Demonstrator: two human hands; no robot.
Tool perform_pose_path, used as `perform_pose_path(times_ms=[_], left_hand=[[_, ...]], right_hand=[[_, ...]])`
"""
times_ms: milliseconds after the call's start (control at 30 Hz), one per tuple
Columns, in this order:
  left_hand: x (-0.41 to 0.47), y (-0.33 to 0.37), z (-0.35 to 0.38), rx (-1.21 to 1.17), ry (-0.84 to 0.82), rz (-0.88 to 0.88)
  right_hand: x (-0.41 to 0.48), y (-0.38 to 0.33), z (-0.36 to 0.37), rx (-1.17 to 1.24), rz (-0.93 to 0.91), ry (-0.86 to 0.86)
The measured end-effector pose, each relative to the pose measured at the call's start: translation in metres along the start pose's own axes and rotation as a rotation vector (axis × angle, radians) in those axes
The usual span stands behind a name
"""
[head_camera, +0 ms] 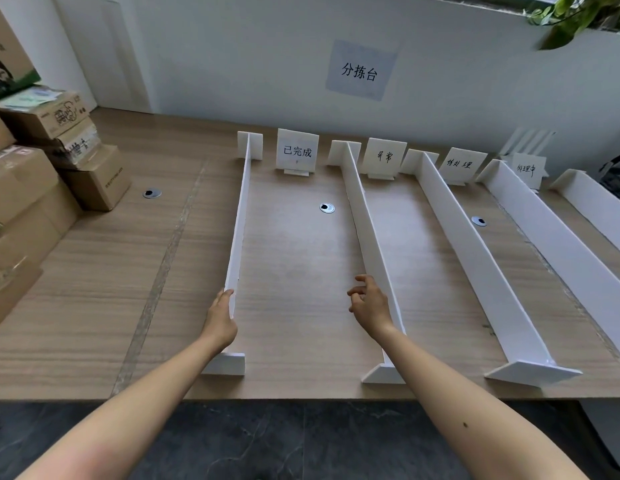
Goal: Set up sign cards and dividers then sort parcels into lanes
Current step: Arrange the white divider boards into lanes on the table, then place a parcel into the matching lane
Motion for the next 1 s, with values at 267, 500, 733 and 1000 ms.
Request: perform_pose_path(times_ms=[267, 500, 733, 1000], left_hand=[[0.001, 0.003, -0.014, -0.025, -0.009, 0.036], [0.015, 0.021, -0.087, 0.245, 0.164, 0.170], [-0.002, 0.030, -0.209, 0.534, 0.436, 0.197], [-0.078, 0.007, -0.307, 0.748, 0.735, 0.005]], right_hand=[[0.010, -0.025, 0.008, 0.019, -0.046, -0.027], [0.024, -0.083, 0.015, -0.010, -0.205, -0.035], [0.036, -0.177, 0.046, 0.000, -0.483, -0.105], [0.006, -0.295, 0.104, -0.030, -0.920, -0.179]])
Point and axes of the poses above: each hand's wrist, its own x-axis towards the middle knuckle, its own z-axis out of the palm, y = z × x, the point moved 2 cm from there along x, towards the middle knuckle, and after that the axes turned 10 degrees about -x, right-handed, at the moved point
